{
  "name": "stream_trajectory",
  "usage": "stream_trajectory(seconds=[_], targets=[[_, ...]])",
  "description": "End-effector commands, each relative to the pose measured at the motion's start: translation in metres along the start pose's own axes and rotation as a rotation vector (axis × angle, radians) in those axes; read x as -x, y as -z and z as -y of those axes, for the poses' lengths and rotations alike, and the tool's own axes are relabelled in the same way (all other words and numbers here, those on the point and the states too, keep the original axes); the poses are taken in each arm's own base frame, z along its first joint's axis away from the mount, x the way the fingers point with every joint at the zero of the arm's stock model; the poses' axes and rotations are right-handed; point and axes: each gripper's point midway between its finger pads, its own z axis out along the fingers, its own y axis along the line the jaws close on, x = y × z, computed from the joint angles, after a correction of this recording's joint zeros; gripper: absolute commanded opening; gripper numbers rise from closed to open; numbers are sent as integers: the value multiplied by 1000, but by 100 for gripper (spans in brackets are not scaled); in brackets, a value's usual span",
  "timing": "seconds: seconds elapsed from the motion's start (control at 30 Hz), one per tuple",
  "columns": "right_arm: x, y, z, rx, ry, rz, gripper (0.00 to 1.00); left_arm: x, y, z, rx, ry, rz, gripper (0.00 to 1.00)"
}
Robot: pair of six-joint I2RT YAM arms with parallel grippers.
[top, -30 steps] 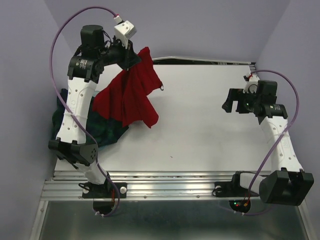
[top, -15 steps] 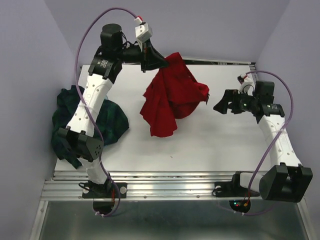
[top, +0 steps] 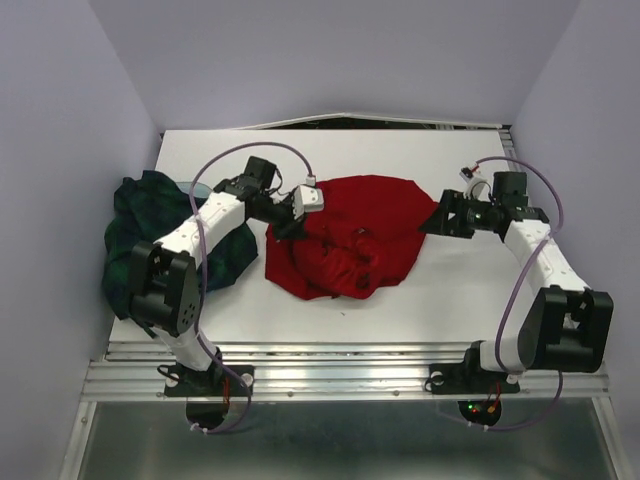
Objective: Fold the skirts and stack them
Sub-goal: Move the skirt to the center of the board
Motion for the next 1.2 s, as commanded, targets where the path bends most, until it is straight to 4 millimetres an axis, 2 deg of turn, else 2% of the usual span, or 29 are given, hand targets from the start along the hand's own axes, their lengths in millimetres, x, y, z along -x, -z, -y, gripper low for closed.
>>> stream_trajectory(seconds=[0.0,0.03,0.07,0.13,0.2,0.27,0.3,0.33,0.4,0.47,0.57,0.63,0.77,0.87,1.0,1.17], targets=[[-7,-3,2,29,10,-11,72,-23,23,-5,132,-236,-119,2],[-17,-6,6,27,-8,-40,69,-31,23,-3,130,-256,-146,5],[-19,-6,6,32,-13,-49,69,-31,24,-3,131,-257,-146,5],[-29,-8,4,57,-33,-78,65,-43,25,-2,127,-268,-194,13],[-37,-10,0,79,-45,-102,63,-44,30,-1,135,-273,-209,26],[-46,-13,-8,107,-39,-124,61,-34,37,1,155,-277,-191,36],[-49,-15,-11,114,-31,-131,61,-27,41,3,157,-274,-175,52],[-53,-18,-17,125,-8,-140,61,-18,46,5,171,-270,-154,57],[-57,-23,-24,138,-4,-150,60,-5,54,9,178,-269,-127,78],[-60,-32,-35,160,1,-162,58,7,63,14,185,-270,-102,80],[-68,-49,-47,194,10,-201,56,13,68,18,181,-266,-95,80],[-69,-57,-50,194,10,-218,56,20,70,20,173,-263,-84,80],[-69,-75,-48,173,-2,-232,56,20,68,18,157,-258,-98,80],[-70,-87,-44,151,8,-241,56,23,61,20,143,-258,-110,80],[-73,-99,-42,132,12,-254,55,36,52,18,171,-236,-118,80],[-77,-106,-53,175,17,-268,55,38,38,22,201,-151,-148,80]])
